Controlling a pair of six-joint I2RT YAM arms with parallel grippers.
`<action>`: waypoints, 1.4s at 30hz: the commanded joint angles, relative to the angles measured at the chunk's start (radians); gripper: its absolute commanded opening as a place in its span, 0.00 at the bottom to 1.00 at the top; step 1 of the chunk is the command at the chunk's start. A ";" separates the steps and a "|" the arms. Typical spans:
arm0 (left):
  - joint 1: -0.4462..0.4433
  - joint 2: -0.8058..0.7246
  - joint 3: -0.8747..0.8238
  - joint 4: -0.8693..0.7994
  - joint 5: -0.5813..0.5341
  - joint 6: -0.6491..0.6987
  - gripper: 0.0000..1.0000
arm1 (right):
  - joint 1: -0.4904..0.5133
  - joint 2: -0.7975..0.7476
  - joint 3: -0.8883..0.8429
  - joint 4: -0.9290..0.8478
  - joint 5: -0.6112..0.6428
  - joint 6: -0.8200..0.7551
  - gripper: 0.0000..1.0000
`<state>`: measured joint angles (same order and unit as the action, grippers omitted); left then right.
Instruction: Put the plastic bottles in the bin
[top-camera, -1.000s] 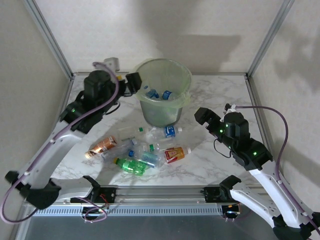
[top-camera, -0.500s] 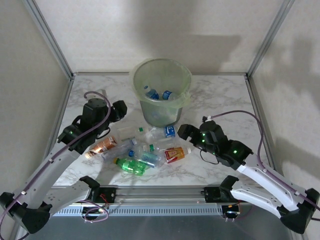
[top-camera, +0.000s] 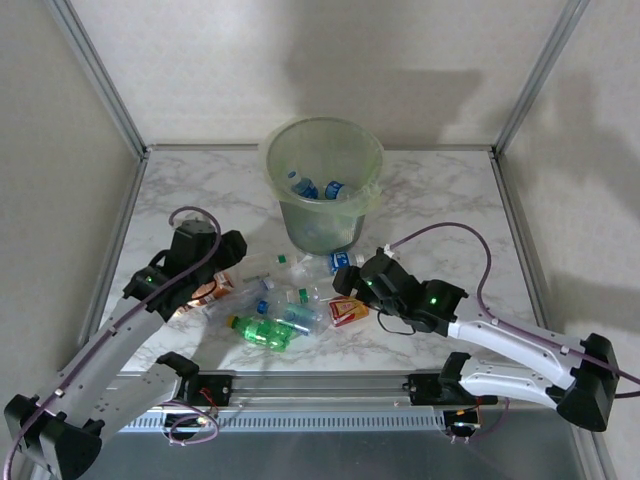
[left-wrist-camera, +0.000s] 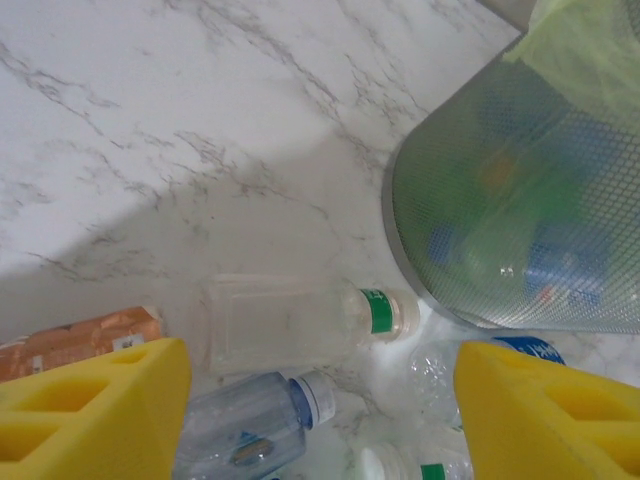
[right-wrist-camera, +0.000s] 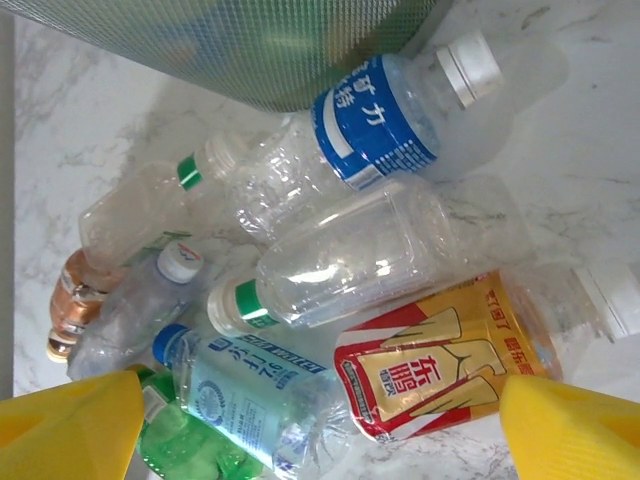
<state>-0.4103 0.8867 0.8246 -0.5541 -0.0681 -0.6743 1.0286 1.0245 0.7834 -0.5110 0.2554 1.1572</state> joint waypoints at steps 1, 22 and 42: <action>0.007 -0.004 -0.011 0.044 0.063 -0.010 0.69 | 0.021 0.031 0.007 -0.114 0.070 0.123 0.92; 0.007 0.008 -0.039 0.076 0.105 0.005 0.67 | -0.021 0.217 -0.044 -0.009 -0.016 0.393 0.91; 0.007 0.017 -0.052 0.118 0.165 0.022 0.67 | -0.134 0.281 -0.164 0.193 -0.177 0.411 0.88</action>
<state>-0.4103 0.9043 0.7830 -0.4477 0.0837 -0.6697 0.9051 1.2858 0.6369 -0.3443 0.0990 1.5600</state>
